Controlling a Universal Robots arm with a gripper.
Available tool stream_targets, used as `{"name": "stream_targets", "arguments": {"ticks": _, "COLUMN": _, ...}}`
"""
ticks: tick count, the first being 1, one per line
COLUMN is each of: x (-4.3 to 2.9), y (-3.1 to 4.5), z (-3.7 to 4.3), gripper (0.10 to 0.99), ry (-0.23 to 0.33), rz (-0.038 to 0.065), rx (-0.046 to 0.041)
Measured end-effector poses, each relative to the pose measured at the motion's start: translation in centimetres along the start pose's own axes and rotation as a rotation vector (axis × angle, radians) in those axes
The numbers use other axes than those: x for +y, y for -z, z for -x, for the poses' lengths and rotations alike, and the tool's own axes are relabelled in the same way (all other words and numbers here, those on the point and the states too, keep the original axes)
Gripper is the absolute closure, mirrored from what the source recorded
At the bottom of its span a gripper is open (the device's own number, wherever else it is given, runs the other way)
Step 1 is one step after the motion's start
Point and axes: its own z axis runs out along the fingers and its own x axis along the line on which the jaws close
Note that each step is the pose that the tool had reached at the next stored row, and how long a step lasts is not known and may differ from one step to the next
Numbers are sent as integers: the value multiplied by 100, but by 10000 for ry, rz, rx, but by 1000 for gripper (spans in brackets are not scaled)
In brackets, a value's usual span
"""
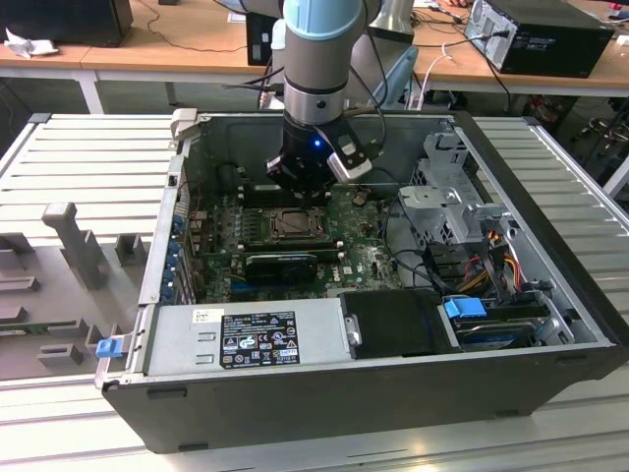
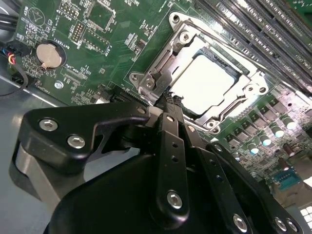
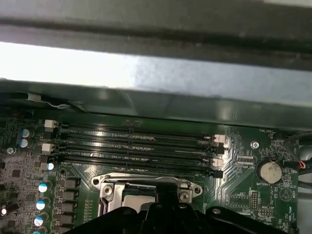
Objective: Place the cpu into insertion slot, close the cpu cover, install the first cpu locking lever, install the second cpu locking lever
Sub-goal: 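Install the second cpu locking lever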
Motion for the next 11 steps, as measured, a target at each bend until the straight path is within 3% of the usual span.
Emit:
{"name": "stream_targets", "arguments": {"ticks": 4, "x": -7, "y": 34, "z": 1, "gripper": 980, "ry": 0, "rz": -3, "rx": 0}}
{"name": "stream_targets", "arguments": {"ticks": 11, "x": 9, "y": 237, "z": 4, "gripper": 980, "ry": 1, "rz": -28, "rx": 2}}
